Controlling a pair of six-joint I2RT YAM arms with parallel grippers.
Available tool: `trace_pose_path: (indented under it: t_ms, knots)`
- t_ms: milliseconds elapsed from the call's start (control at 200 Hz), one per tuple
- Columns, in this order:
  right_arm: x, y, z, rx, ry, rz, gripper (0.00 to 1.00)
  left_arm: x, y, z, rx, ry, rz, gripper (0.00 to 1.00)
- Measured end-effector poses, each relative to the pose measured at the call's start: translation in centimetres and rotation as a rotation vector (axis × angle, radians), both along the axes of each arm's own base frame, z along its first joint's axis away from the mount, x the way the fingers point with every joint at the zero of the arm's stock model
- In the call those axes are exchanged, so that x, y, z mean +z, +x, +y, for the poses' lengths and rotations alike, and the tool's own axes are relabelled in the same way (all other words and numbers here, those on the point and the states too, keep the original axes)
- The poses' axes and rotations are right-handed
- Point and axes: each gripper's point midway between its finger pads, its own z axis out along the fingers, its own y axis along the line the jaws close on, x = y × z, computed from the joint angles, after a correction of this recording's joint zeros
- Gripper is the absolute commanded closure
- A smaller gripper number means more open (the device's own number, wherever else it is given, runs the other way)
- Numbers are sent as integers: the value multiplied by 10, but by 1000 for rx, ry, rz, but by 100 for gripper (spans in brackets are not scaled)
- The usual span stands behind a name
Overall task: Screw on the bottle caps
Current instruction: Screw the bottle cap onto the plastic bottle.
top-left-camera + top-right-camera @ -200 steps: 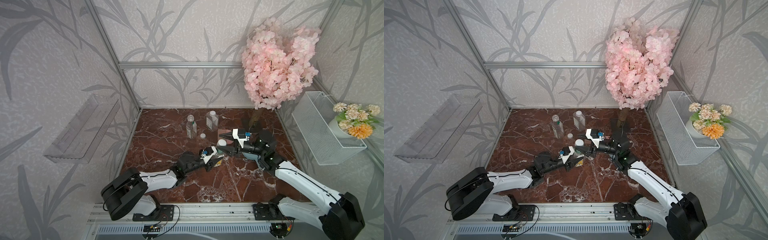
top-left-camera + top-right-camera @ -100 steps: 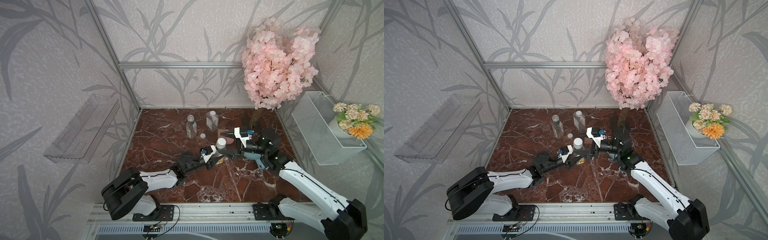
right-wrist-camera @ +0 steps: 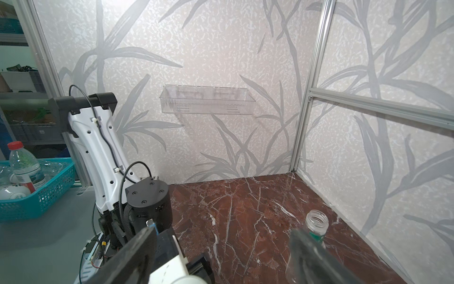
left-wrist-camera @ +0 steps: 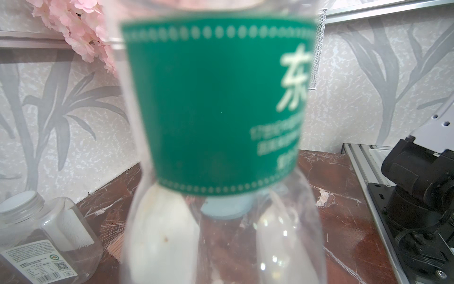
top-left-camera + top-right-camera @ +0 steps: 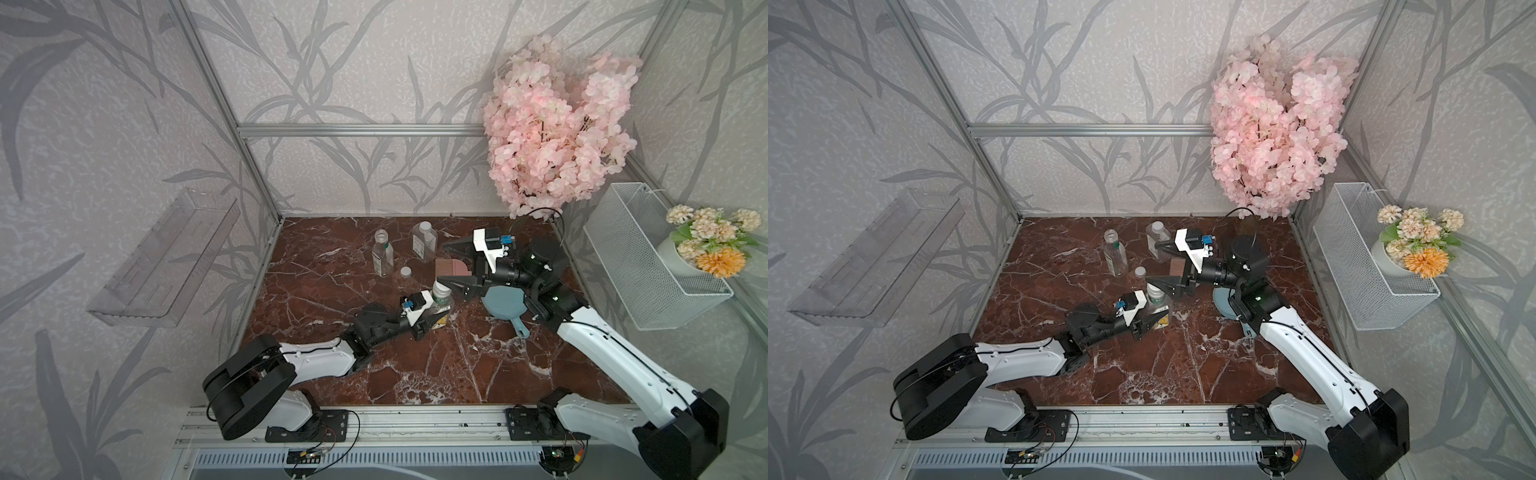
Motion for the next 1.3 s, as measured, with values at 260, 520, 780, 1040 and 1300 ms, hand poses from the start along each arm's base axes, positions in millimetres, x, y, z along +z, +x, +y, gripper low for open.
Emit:
trace_pose_path:
  t_ms: [260, 520, 780, 1040, 1300]
  knots:
    - [-20, 6, 0, -34, -100, 31, 12, 0, 0, 0, 1, 3, -4, 81]
    - [-34, 5, 0, -48, -167, 44, 13, -6, 1, -1, 1, 17, 5, 80]
    - [-37, 8, 1, -53, -196, 56, 23, -10, 2, -1, 6, 28, 13, 81]
    - [-44, 10, 2, -51, -216, 92, 38, -15, 2, -1, 7, 51, 18, 81]
    - [-48, 10, 2, -46, -223, 121, 54, -19, 2, 0, 7, 62, 24, 81]
